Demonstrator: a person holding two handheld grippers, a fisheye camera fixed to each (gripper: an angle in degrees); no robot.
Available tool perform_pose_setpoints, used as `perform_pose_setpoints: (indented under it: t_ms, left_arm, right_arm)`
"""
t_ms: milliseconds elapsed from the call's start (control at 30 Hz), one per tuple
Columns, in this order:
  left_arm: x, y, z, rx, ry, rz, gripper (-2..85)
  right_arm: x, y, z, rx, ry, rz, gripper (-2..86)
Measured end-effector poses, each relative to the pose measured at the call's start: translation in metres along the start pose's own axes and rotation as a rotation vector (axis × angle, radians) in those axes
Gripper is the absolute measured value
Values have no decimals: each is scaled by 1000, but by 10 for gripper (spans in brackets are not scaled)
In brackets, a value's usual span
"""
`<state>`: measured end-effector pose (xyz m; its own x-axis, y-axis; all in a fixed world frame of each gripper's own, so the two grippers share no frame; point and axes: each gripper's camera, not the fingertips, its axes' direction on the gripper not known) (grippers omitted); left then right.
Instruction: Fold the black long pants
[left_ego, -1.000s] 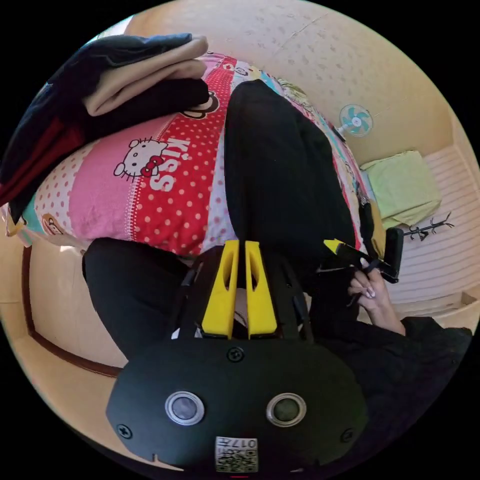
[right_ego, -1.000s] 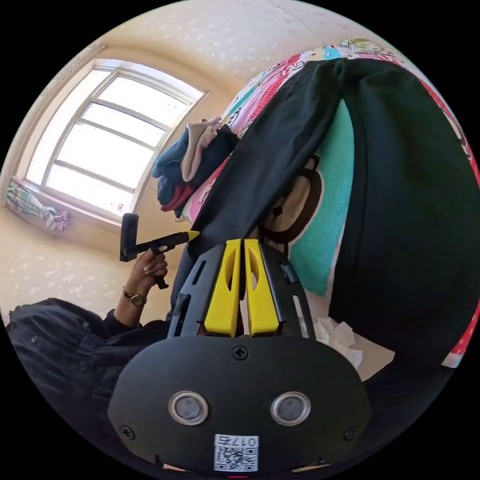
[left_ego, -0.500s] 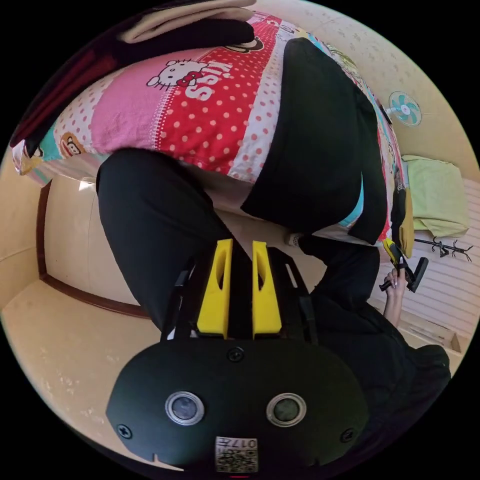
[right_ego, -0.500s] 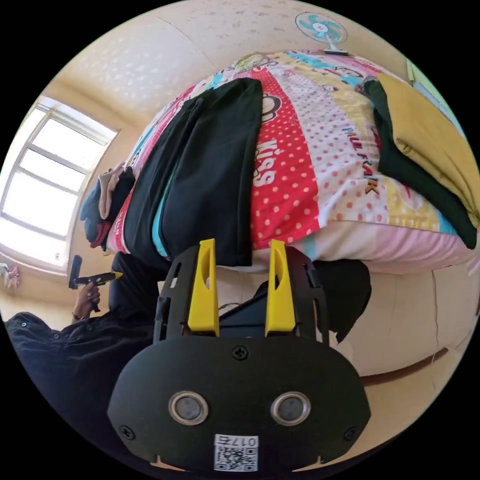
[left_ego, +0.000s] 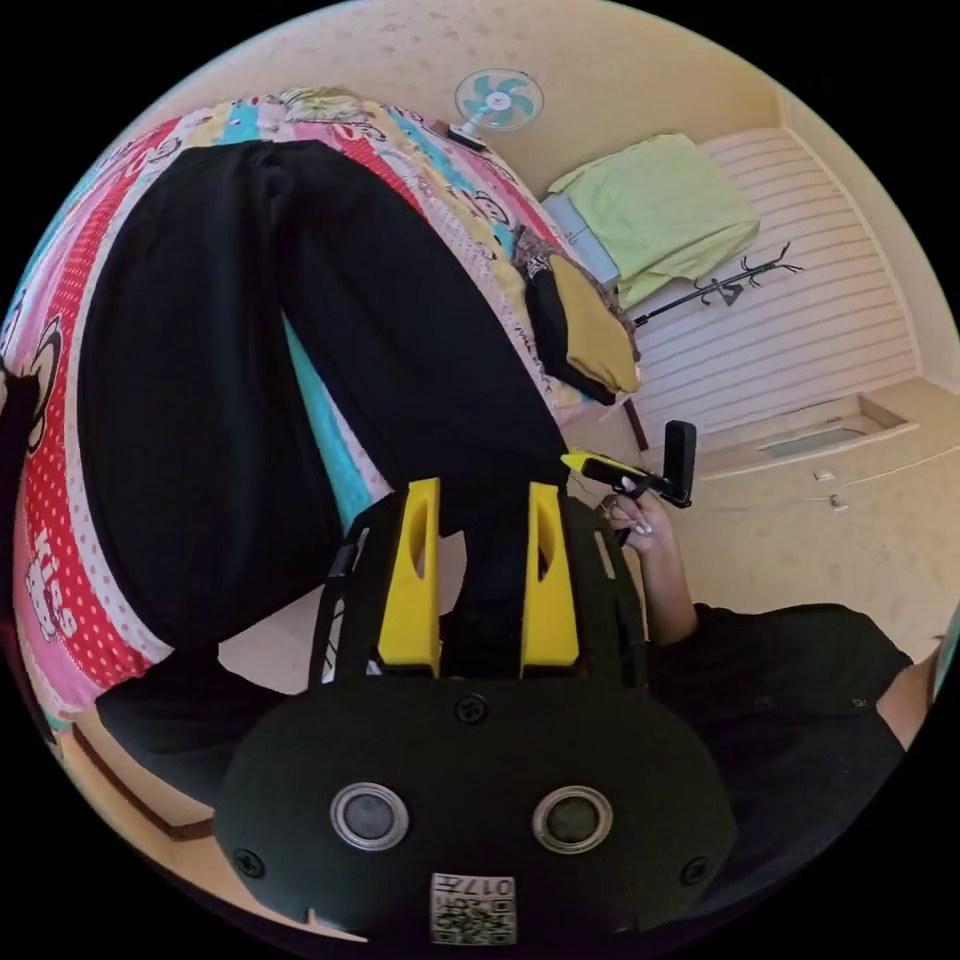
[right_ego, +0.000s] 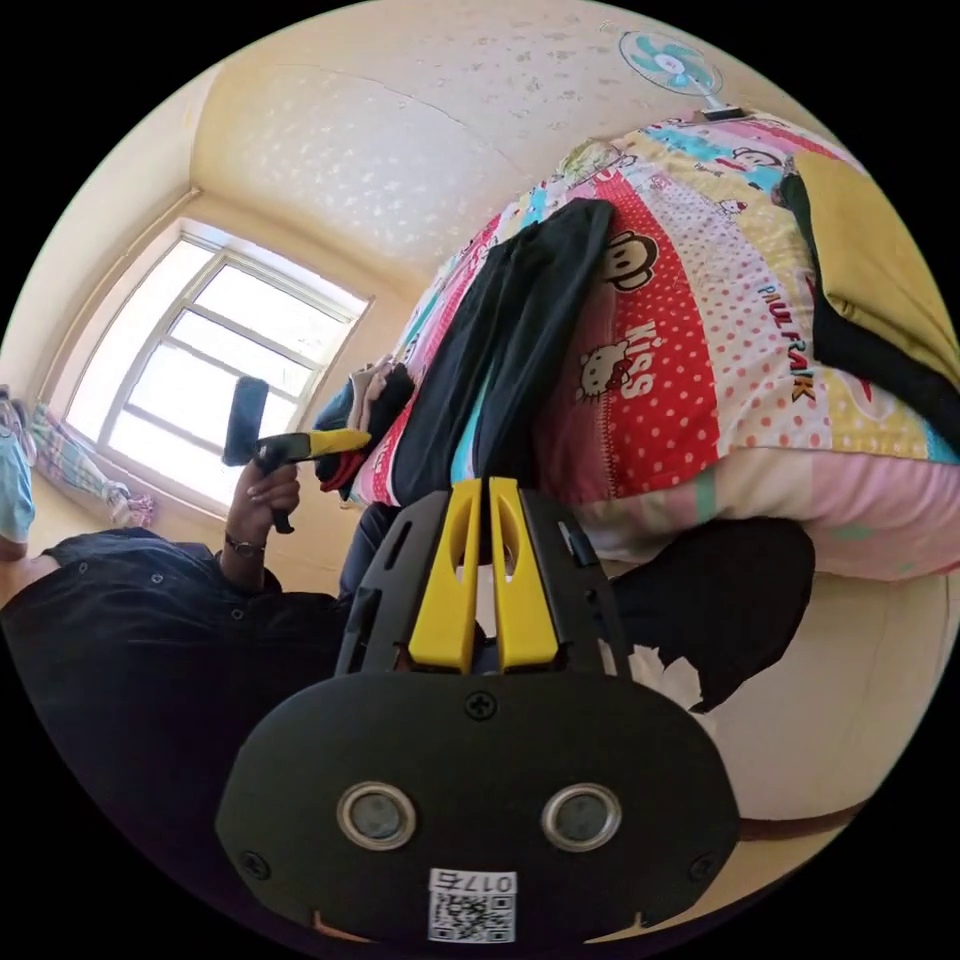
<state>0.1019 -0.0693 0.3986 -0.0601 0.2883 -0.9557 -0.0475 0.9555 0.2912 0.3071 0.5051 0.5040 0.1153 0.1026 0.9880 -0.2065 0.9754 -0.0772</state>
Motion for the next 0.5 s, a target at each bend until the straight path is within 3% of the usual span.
perform_pose_setpoints:
  t_ms: [167,267,300,367,433,500]
  left_arm:
    - [39,-64,33,-72,31,54,171]
    - [40,-94,81,-224,-24,23,164]
    - [39,-95,99,-291,67,25,148]
    - [33,-88,114,-334,64,14,95]
    - [23,-68,117,-323,39,21,16]
    - [10,-49,108,-247,55,3,4]
  right_arm:
    - [-32,-2,-1,-8,-13,-106,19]
    - [-39,-8,14,-34,-65,-133,20]
    - [-43,-9,20,-45,-62,-143,20]
    - [-46,-10,34,-94,-4,-144,19]
    - [-43,-9,50,-191,43,-161,18]
    - [-29,-13,57,-326,-43,-225,21]
